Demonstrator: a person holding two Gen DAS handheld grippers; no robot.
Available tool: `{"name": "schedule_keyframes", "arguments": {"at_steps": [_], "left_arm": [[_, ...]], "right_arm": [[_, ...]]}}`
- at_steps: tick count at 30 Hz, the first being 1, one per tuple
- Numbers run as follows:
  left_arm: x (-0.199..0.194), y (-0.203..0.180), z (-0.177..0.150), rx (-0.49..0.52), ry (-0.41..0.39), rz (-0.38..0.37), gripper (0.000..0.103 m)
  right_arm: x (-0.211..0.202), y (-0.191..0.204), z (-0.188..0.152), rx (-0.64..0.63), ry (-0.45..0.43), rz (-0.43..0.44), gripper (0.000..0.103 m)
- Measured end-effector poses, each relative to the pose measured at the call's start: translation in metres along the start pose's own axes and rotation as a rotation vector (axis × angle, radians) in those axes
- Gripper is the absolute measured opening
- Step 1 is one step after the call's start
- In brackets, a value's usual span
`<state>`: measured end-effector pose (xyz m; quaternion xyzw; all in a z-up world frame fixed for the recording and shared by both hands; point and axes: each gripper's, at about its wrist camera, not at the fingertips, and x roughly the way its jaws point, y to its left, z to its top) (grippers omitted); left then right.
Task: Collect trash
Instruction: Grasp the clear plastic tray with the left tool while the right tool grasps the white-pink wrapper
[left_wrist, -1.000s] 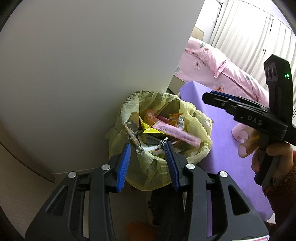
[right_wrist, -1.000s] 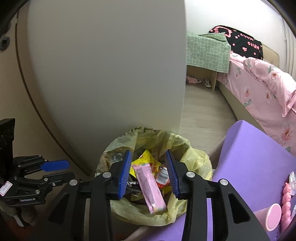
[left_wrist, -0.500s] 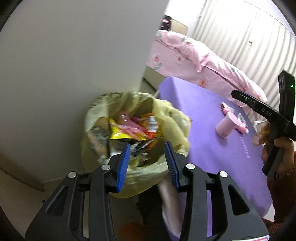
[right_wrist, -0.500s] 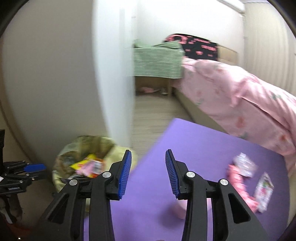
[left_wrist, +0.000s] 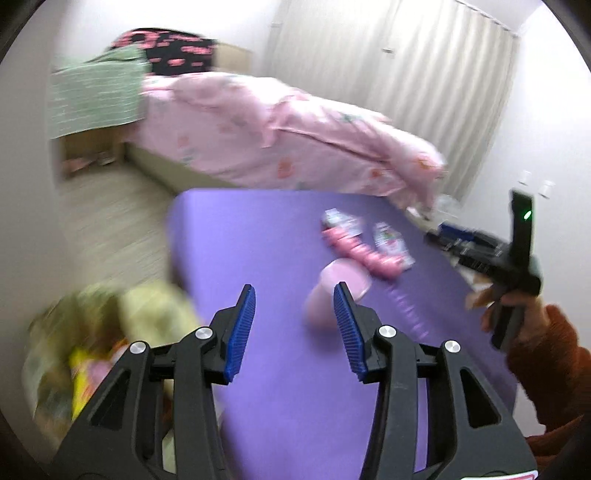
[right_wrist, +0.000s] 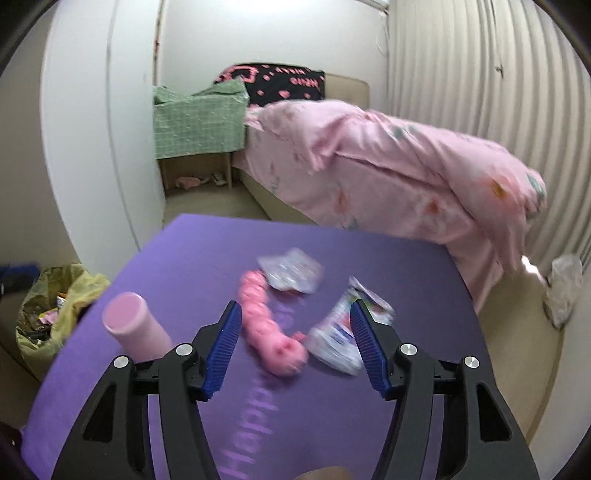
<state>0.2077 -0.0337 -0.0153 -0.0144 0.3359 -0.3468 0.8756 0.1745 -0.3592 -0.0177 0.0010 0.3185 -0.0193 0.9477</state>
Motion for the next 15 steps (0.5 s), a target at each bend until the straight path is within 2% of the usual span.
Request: {"name": "schedule_keyframes", "arguments": {"at_steps": [4, 6, 8, 10, 15], "left_arm": [[0.044, -0.022, 0.047, 0.200, -0.044, -0.013, 0.042], [0.081, -0.030, 0.072, 0.290, 0.005, -0.056, 0.042], [0.122, -0.035, 0.093, 0.300, 0.088, -0.111, 0.042], [0.154, -0.037, 0.106, 0.296, 0.141, -0.130, 0.042], [0.244, -0.052, 0.122, 0.302, 0.302, -0.143, 0.042]], "right_arm": [[0.004, -0.022, -0.016, 0.007, 0.032, -0.055, 0.057], [0.011, -0.033, -0.024, 0.015, 0.065, -0.091, 0.057], [0.018, -0.045, -0.031, 0.054, 0.100, -0.134, 0.057], [0.028, -0.058, -0.037, 0.108, 0.163, -0.207, 0.057], [0.039, -0.073, -0.050, 0.165, 0.195, -0.193, 0.057]]}}
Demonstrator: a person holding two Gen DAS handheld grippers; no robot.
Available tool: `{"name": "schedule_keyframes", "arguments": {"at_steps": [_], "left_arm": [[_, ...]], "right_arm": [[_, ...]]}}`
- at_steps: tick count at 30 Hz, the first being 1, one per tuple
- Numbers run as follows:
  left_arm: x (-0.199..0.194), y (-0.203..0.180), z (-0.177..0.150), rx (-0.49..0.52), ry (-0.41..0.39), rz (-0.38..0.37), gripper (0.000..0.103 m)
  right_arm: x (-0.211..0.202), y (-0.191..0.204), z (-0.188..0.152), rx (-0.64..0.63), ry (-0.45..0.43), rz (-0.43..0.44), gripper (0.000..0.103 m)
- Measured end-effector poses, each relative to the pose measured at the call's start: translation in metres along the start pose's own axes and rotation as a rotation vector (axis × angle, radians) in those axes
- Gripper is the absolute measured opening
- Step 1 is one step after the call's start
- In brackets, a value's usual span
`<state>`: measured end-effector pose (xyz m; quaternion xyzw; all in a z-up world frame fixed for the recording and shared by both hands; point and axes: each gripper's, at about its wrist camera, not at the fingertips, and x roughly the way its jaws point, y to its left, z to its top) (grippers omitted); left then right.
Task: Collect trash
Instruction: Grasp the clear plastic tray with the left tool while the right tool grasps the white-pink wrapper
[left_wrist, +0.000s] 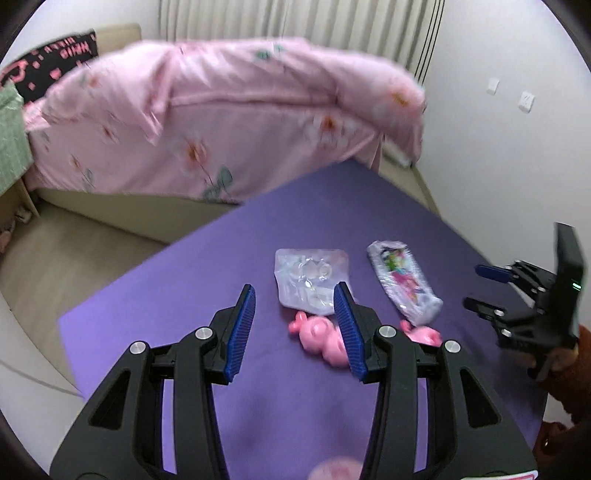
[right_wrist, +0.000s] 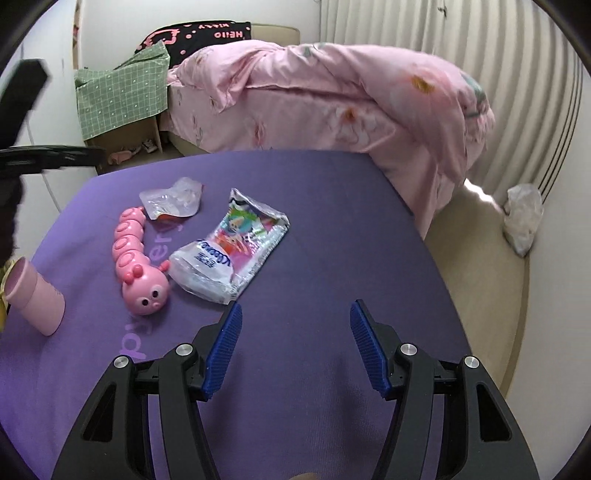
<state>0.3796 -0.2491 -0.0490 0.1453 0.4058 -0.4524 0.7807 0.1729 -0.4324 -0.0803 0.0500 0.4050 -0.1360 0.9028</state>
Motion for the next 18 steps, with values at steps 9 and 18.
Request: {"name": "schedule_keyframes", "arguments": {"at_steps": [9, 18], "left_arm": [[0.080, 0.009, 0.015, -0.023, 0.212, 0.028, 0.026], [0.041, 0.016, 0.013, -0.065, 0.118, 0.059, 0.001]], "right_arm": [[0.002, -0.010, 0.004, 0.057, -0.021, 0.020, 0.057], [0.010, -0.005, 0.015, 0.086, -0.061, 0.099, 0.057]]}}
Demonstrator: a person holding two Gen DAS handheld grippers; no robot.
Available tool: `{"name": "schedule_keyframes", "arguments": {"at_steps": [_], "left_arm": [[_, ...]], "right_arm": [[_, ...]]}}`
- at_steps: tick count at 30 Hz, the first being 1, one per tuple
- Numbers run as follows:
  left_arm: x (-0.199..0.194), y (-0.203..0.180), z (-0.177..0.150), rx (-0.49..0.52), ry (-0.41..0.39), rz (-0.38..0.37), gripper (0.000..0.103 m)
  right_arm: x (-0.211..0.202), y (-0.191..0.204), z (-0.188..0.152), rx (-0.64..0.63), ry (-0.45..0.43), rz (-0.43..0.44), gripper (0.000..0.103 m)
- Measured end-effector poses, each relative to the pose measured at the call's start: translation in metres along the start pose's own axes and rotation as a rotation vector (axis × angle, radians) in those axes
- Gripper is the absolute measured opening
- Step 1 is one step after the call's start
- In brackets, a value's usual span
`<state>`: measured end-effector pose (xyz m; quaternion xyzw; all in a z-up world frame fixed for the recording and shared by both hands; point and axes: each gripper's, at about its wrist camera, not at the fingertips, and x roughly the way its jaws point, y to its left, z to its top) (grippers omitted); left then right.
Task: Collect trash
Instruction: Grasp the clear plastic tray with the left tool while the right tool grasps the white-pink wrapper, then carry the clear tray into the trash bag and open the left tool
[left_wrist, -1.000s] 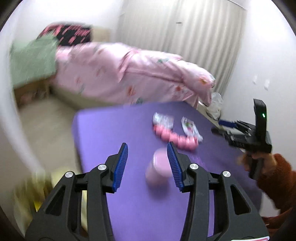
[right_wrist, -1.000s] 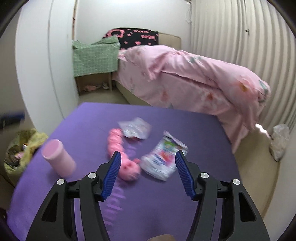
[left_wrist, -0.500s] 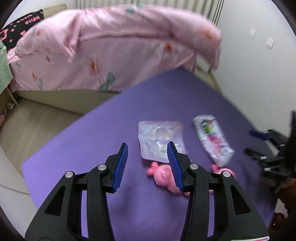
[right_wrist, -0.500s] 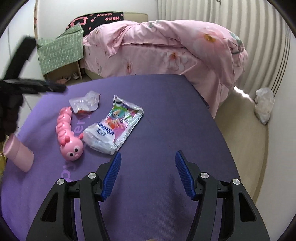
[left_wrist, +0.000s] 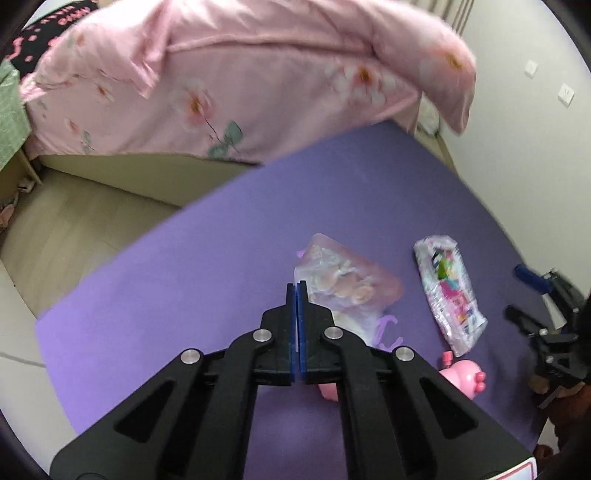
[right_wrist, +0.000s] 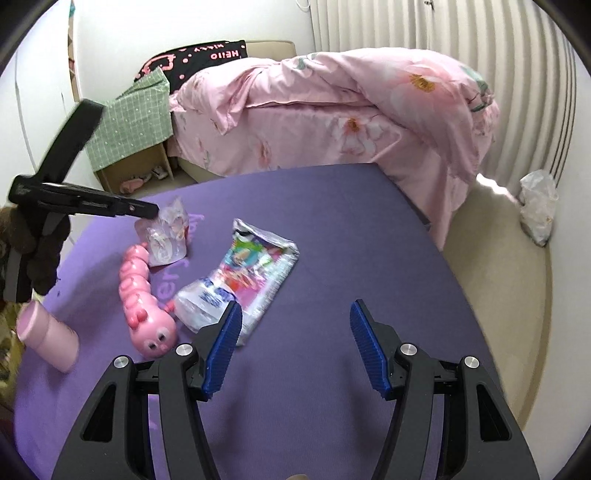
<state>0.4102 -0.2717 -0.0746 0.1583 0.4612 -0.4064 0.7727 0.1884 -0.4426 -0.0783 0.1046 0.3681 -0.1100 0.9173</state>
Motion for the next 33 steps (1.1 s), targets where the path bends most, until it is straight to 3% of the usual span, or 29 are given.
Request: {"name": "schedule_keyframes", "arguments": {"at_steps": [7, 12, 16, 17, 18, 19, 22, 25, 33], "left_arm": [[-0.086, 0.034, -0.025, -0.146, -0.163, 0.025, 0.000], [-0.131, 0.055, -0.054, -0.241, -0.220, 0.051, 0.000], [-0.167, 0.061, -0.090, -0.312, -0.265, 0.056, 0.000], [-0.174, 0.060, -0.097, -0.321, -0.273, 0.066, 0.000], [-0.181, 0.059, -0.106, -0.334, -0.280, 0.076, 0.000], [-0.189, 0.058, -0.117, -0.349, -0.287, 0.086, 0.000], [-0.203, 0.052, -0.143, -0.367, -0.304, 0.112, 0.000], [-0.211, 0.046, -0.166, -0.383, -0.319, 0.099, 0.000], [-0.238, 0.031, -0.233, -0.482, -0.342, 0.087, 0.000]], "right_arm": [[0.030, 0.013, 0.022, 0.038, 0.008, 0.028, 0.057], [0.053, 0.021, 0.032, 0.043, 0.042, -0.006, 0.057], [0.062, 0.020, 0.028, 0.065, 0.083, 0.017, 0.057], [0.062, 0.020, 0.026, 0.065, 0.090, 0.040, 0.055], [0.060, 0.019, 0.025, 0.065, 0.088, 0.074, 0.042], [0.060, 0.020, 0.024, 0.066, 0.098, 0.101, 0.037], [0.050, 0.026, 0.022, 0.025, 0.109, 0.101, 0.021], [0.033, 0.031, 0.022, -0.002, 0.085, 0.100, 0.016], [-0.027, 0.046, 0.032, -0.040, -0.014, 0.127, 0.014]]}}
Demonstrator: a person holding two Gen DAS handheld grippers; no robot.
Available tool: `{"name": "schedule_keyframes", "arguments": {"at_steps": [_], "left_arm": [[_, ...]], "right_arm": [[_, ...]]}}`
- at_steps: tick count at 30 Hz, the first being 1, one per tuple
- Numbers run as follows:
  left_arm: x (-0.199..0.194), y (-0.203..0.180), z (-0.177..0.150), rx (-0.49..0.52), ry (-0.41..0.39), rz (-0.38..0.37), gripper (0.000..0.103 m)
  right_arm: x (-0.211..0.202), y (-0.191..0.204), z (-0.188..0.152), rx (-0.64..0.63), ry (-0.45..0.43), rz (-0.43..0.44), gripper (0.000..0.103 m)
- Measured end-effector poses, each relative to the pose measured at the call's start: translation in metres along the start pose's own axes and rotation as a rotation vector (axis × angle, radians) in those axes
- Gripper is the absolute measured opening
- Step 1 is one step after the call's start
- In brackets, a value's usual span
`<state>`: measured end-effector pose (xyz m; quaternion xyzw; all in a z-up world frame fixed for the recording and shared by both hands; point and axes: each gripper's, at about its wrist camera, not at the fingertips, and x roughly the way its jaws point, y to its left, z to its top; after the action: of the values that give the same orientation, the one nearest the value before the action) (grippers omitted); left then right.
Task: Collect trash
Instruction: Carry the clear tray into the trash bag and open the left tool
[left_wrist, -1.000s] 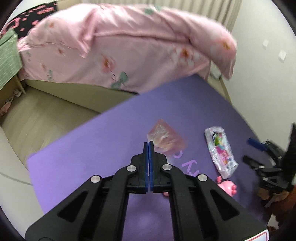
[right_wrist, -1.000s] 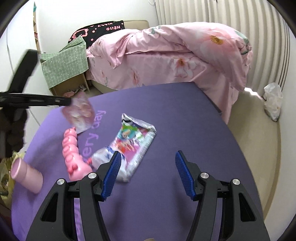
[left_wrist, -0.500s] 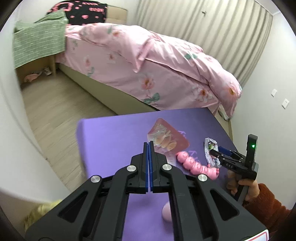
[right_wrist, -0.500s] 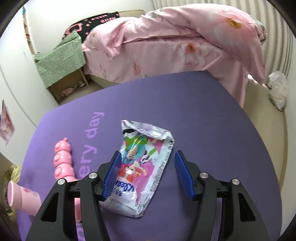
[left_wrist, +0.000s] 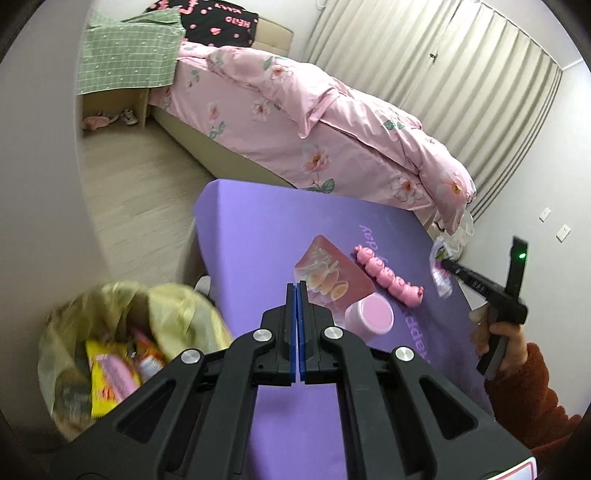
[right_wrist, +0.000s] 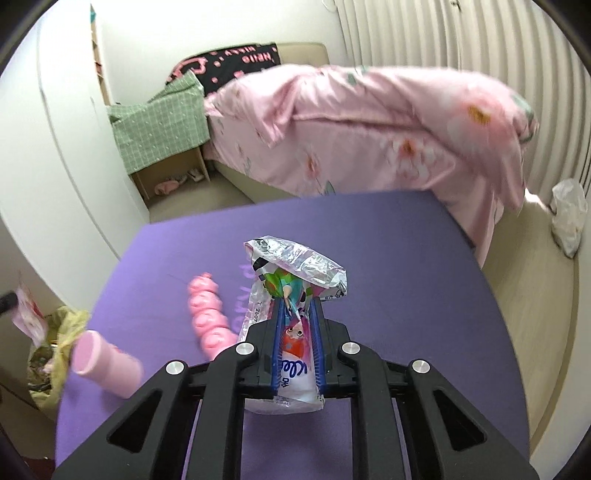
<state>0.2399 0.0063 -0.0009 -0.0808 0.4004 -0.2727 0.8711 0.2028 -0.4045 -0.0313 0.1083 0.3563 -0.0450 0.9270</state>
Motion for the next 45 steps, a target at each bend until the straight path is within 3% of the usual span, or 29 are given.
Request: {"name": "schedule_keyframes", "arguments": {"at_steps": [11, 18, 24, 29, 33, 36, 39, 45], "left_arm": [[-0.069, 0.000, -0.046, -0.004, -0.069, 0.089, 0.001], [-0.093, 0.031, -0.063, -0.065, -0.097, 0.140, 0.000], [-0.091, 0.071, -0.076, -0.134, -0.088, 0.239, 0.000], [-0.065, 0.111, -0.089, -0.209, -0.034, 0.313, 0.000], [-0.041, 0.132, -0.099, -0.254, 0.030, 0.336, 0.001], [-0.026, 0.139, -0.106, -0.268, 0.065, 0.312, 0.001], [-0.026, 0.147, -0.108, -0.296, 0.048, 0.287, 0.004], [-0.067, 0.154, -0.103, -0.336, -0.069, 0.295, 0.024]], "right_arm": [[-0.081, 0.076, 0.000, -0.106, -0.120, 0.152, 0.014], [-0.106, 0.140, -0.004, -0.218, -0.151, 0.237, 0.014], [-0.107, 0.177, -0.009, -0.288, -0.148, 0.287, 0.014], [-0.098, 0.196, -0.017, -0.326, -0.121, 0.308, 0.014], [-0.094, 0.203, -0.024, -0.349, -0.105, 0.308, 0.014], [-0.089, 0.206, -0.027, -0.357, -0.092, 0.306, 0.014], [-0.082, 0.212, -0.029, -0.357, -0.076, 0.315, 0.014], [-0.062, 0.249, -0.030, -0.399, -0.052, 0.387, 0.014]]}}
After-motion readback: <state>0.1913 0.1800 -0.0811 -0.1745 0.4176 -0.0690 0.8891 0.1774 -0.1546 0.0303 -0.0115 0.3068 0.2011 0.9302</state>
